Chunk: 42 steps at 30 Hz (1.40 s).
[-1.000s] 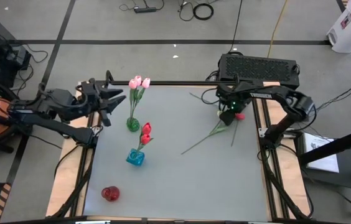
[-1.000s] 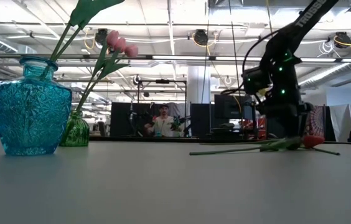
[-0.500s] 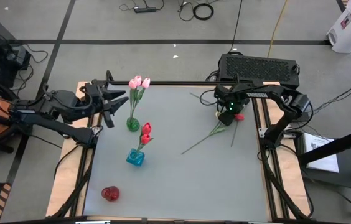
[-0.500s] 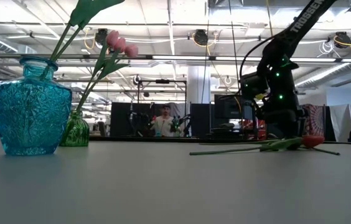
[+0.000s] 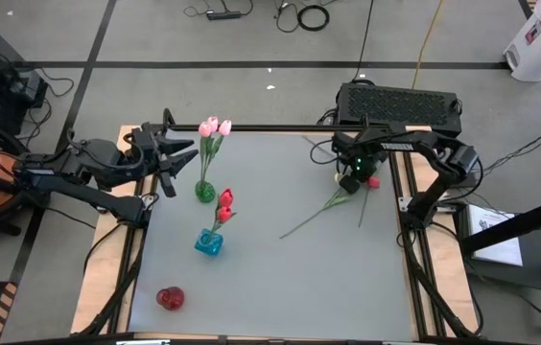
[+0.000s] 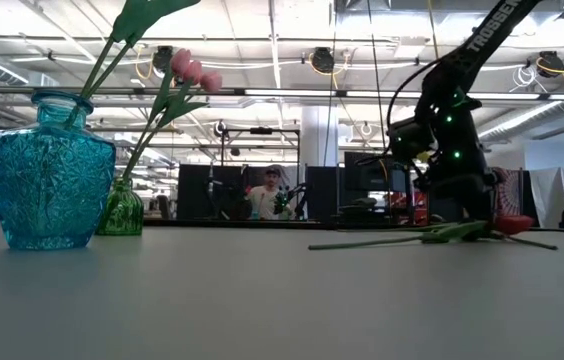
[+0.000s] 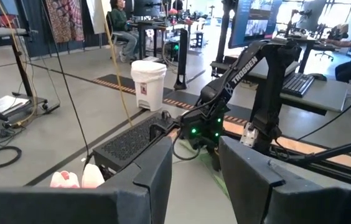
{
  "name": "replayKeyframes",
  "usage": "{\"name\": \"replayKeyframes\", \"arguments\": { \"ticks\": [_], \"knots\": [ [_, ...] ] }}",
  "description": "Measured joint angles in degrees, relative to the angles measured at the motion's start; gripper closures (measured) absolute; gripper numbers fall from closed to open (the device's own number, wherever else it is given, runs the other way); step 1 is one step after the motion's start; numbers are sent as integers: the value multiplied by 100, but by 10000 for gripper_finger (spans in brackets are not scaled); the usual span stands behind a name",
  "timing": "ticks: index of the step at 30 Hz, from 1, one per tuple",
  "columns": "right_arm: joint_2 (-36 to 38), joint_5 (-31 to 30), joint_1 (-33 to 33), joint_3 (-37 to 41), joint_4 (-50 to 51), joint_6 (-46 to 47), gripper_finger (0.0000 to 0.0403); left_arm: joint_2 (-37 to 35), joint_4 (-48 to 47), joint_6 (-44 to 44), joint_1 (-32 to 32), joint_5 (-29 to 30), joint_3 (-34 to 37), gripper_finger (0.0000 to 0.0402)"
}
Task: Sort flowers into vase by color
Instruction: Put the red flower into the blue vase
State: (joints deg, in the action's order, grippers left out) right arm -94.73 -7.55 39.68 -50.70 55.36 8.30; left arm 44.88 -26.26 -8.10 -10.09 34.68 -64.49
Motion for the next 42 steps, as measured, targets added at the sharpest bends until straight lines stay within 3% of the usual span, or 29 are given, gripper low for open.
{"name": "replayKeyframes", "arguments": {
  "ticks": [8, 14, 22, 32, 42],
  "knots": [
    [546, 26, -48, -451, 531, 2, 401, 0, 0, 158, -1, 7, 0, 263],
    [872, 102, -113, -1321, 1374, 60, 402, 2, -57, 402, -2, -6, -116, 263],
    [988, 944, -406, -2738, 1998, 564, 402, 103, -549, 1330, -2, -17, -873, 263],
    [987, 1863, -1137, -3895, 1623, 1601, 403, 804, -2375, 2706, -2, 76, -2208, 263],
    [981, 2444, -1903, -4062, 1047, 2747, 403, 1716, -2731, 4888, -2, 700, -2538, 263]
  ]
}}
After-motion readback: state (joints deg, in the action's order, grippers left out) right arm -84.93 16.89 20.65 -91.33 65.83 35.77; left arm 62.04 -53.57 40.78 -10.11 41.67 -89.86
